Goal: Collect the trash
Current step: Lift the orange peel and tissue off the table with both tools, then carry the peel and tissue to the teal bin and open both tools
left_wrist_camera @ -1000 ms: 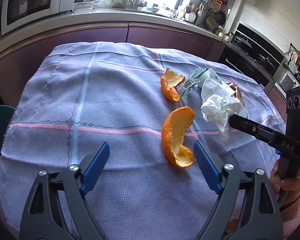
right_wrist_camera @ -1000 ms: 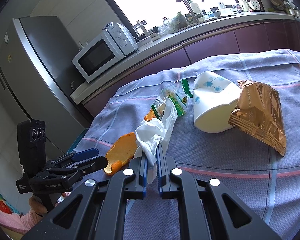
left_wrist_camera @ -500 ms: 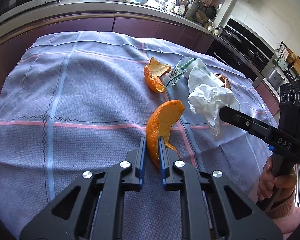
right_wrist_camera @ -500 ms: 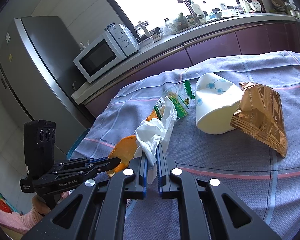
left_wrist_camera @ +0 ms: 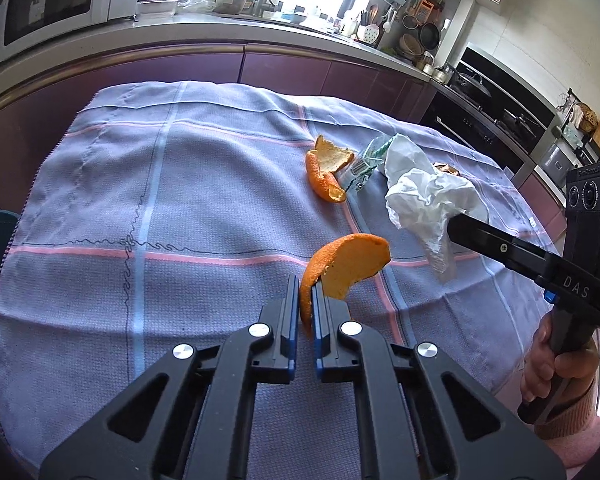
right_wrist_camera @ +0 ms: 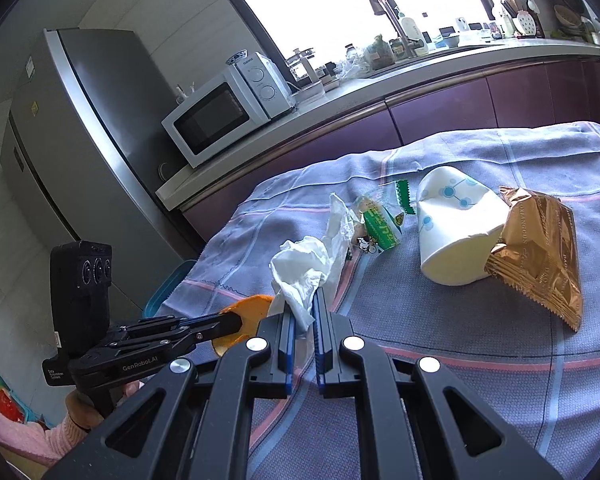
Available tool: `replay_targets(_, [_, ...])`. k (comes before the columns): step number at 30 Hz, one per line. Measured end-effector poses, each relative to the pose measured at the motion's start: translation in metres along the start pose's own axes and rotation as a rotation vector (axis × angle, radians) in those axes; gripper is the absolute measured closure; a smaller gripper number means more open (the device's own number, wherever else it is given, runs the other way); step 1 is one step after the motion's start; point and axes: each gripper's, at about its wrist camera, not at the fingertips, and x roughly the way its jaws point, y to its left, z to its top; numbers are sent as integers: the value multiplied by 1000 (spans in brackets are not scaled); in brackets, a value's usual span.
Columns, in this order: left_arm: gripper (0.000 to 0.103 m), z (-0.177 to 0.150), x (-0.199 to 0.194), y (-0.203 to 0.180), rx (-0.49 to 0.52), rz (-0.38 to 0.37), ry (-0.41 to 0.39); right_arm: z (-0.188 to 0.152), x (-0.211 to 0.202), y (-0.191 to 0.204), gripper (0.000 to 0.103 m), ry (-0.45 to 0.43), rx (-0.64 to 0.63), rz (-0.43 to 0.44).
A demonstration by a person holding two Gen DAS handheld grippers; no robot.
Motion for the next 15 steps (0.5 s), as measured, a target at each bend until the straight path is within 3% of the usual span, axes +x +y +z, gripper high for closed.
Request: replay_targets(15, [97,2,-53,35,-61,81,-101,11,20,30,96,21,-49,69])
